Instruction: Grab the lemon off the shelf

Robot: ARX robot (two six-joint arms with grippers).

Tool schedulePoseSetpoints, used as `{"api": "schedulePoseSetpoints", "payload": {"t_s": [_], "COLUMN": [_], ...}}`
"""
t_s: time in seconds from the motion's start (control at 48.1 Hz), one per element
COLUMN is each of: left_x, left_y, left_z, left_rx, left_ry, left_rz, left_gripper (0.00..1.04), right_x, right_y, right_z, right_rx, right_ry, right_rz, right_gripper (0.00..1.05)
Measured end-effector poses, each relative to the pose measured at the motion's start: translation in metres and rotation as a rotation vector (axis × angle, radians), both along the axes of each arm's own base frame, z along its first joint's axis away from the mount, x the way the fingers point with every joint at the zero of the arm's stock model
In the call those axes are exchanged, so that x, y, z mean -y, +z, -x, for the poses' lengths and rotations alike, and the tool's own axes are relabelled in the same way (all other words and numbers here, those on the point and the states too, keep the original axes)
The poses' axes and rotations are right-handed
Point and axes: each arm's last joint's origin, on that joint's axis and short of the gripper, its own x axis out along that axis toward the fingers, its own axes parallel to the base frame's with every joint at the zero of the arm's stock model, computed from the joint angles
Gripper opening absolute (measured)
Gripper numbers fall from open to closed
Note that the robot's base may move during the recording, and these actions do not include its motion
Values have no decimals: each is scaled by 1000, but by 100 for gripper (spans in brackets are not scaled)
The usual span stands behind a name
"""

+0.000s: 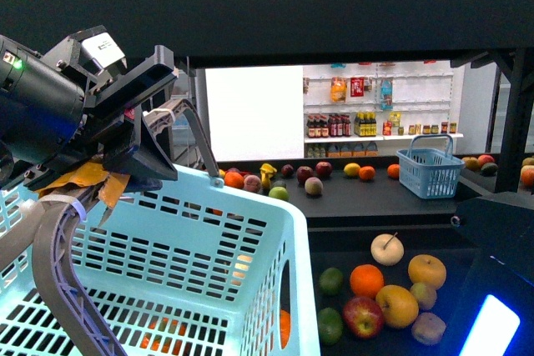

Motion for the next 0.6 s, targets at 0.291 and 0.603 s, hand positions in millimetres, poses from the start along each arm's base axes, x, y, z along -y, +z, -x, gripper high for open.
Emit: {"api": "schedulePoseSetpoints", "payload": {"t_s": [0.291, 0.603], "left_x": [0, 0], "left_y": [0, 0], "left_z": [0, 0], "left_rx": [0, 0], "left_ry": [0, 0], "left_rz": [0, 0], "left_gripper": [17, 17], "right_x": [-6, -9], "right_y": [-14, -18], "right_z": [-13, -24], "right_rx": [15, 47], "right_ry": [6, 5], "right_rz": [39, 48], "right_gripper": [97, 79]}}
